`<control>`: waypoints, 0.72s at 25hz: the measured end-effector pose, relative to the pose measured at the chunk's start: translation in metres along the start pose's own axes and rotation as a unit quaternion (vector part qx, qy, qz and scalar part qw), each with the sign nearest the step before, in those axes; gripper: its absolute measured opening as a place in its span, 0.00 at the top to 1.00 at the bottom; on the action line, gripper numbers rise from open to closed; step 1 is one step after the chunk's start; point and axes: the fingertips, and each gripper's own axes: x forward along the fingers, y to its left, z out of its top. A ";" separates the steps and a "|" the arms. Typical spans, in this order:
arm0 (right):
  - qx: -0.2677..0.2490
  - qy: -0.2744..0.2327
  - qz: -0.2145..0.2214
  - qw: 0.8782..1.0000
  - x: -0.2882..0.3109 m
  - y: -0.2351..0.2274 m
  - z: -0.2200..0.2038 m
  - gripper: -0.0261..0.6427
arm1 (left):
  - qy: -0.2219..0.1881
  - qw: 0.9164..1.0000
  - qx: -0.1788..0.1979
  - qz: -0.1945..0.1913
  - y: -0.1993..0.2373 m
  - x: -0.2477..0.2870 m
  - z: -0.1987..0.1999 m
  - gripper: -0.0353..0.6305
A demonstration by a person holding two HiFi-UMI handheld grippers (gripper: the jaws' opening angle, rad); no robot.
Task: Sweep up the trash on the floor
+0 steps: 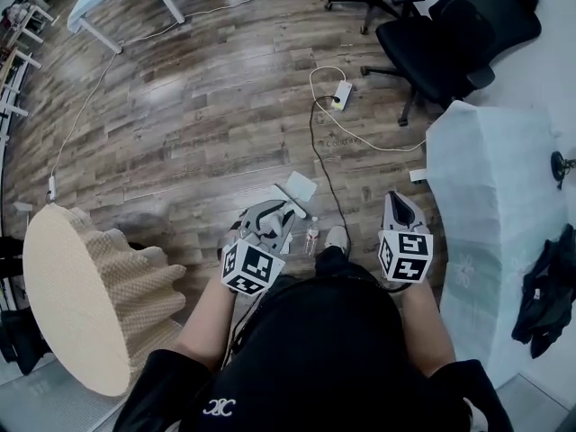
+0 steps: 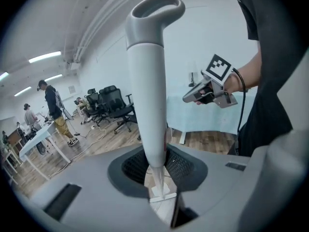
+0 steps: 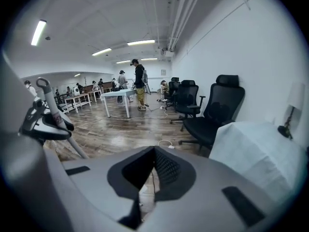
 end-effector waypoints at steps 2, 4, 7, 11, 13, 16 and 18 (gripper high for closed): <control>0.010 0.002 -0.006 1.000 0.003 -0.020 -0.002 0.94 | -0.013 1.000 -0.014 0.015 0.014 0.018 0.018 0.82; 0.018 0.007 -0.009 1.000 0.007 -0.040 -0.003 0.94 | -0.026 0.998 -0.034 0.039 0.030 0.036 0.034 0.82; 0.021 0.019 -0.009 1.000 0.014 -0.066 -0.009 0.94 | -0.037 0.993 -0.067 0.087 0.056 0.061 0.048 0.82; 0.006 0.035 -0.005 0.999 0.023 -0.094 -0.010 0.94 | -0.046 0.983 -0.100 0.145 0.078 0.085 0.052 0.82; -0.004 0.038 -0.003 0.999 0.027 -0.104 -0.007 0.94 | -0.048 0.980 -0.104 0.161 0.082 0.097 0.049 0.82; -0.022 0.042 0.000 0.999 0.033 -0.110 0.000 0.94 | -0.039 0.977 -0.114 0.175 0.085 0.115 0.036 0.82; -0.029 0.039 0.003 0.999 0.038 -0.111 0.006 0.94 | -0.034 0.976 -0.117 0.179 0.085 0.125 0.030 0.82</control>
